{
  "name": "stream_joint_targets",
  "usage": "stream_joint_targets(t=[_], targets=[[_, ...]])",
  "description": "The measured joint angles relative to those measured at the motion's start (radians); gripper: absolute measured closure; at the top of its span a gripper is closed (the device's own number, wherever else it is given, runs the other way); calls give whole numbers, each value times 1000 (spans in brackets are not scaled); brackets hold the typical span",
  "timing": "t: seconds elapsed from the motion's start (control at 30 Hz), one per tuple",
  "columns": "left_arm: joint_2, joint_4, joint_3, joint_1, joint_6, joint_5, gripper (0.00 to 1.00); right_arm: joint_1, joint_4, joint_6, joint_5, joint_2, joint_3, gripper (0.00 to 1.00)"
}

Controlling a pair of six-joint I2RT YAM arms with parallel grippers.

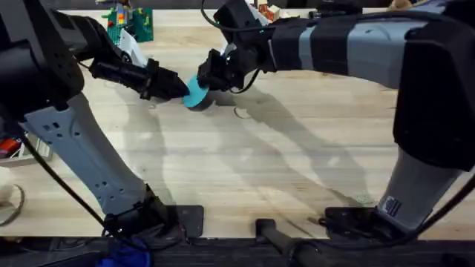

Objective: Pick up the plates from the table one by one and place each into a slot on the dish rack.

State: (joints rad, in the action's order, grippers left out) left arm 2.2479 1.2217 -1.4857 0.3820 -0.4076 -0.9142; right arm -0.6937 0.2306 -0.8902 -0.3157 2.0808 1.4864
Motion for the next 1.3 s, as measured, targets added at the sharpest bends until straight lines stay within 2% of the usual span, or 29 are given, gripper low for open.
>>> stream_joint_targets(t=[0.3,0.47,0.73,0.87,1.1,1.3], targets=[[16,67,-100,-12,3,100,960,-5,-8,0,-12,0,2,973],[-13,70,-109,-10,3,142,960,-5,-8,0,-14,0,2,971],[-240,77,-109,-10,17,164,960,-1,-10,71,-14,-2,4,970],[-353,80,-111,-10,61,221,960,8,15,150,-9,-28,5,970],[-544,86,-111,-10,202,424,960,43,97,340,2,-123,49,970],[-718,95,-111,-10,341,671,960,74,167,541,5,-253,58,970]])
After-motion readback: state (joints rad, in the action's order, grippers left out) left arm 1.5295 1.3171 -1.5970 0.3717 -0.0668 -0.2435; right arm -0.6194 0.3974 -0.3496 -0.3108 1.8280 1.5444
